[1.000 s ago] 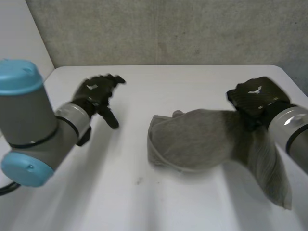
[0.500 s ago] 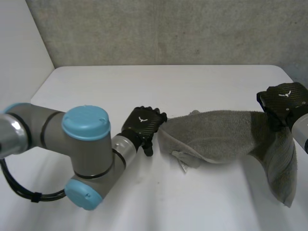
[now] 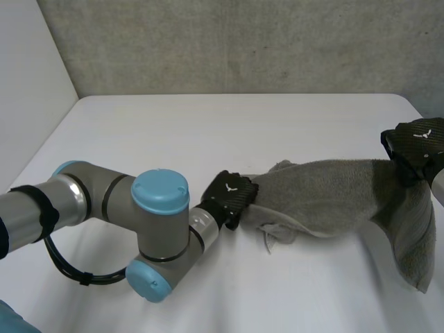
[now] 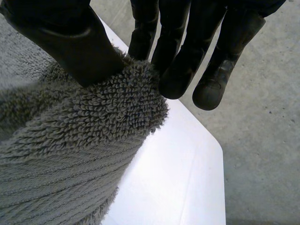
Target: Fold the towel.
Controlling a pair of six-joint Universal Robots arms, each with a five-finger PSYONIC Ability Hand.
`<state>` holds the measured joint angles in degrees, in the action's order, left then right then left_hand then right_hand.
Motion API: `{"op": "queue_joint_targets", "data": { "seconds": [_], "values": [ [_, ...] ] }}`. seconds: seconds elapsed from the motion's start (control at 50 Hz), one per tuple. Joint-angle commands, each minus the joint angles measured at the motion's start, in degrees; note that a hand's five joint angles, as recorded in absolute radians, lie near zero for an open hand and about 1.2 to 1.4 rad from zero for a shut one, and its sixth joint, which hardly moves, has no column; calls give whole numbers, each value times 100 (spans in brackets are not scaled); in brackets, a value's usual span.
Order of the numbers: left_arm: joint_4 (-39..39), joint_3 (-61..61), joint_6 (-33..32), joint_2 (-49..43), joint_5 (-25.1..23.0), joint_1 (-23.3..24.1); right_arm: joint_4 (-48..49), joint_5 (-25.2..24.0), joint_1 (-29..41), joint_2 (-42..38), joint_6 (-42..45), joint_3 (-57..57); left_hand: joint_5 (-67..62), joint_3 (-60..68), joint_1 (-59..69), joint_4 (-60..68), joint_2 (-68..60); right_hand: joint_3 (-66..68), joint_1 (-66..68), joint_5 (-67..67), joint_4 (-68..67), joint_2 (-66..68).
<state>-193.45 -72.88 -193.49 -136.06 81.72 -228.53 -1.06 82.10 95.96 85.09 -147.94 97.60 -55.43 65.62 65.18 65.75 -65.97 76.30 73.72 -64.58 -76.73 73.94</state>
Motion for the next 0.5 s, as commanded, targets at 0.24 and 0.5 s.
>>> {"op": "queue_joint_targets", "data": {
  "seconds": [0.24, 0.5],
  "values": [
    [132, -807, 22, 3112, -209, -860, -1336, 61, 72, -10, 204, -769, -1457, 1438, 1482, 1425, -1403, 370, 628, -542, -327, 606],
    [1591, -983, -75, 5011, -270, -1097, -2883, -132, 213, 272, 415, -1885, -1457, 1438, 1482, 1425, -1403, 370, 628, -542, -327, 606]
  ]
}}
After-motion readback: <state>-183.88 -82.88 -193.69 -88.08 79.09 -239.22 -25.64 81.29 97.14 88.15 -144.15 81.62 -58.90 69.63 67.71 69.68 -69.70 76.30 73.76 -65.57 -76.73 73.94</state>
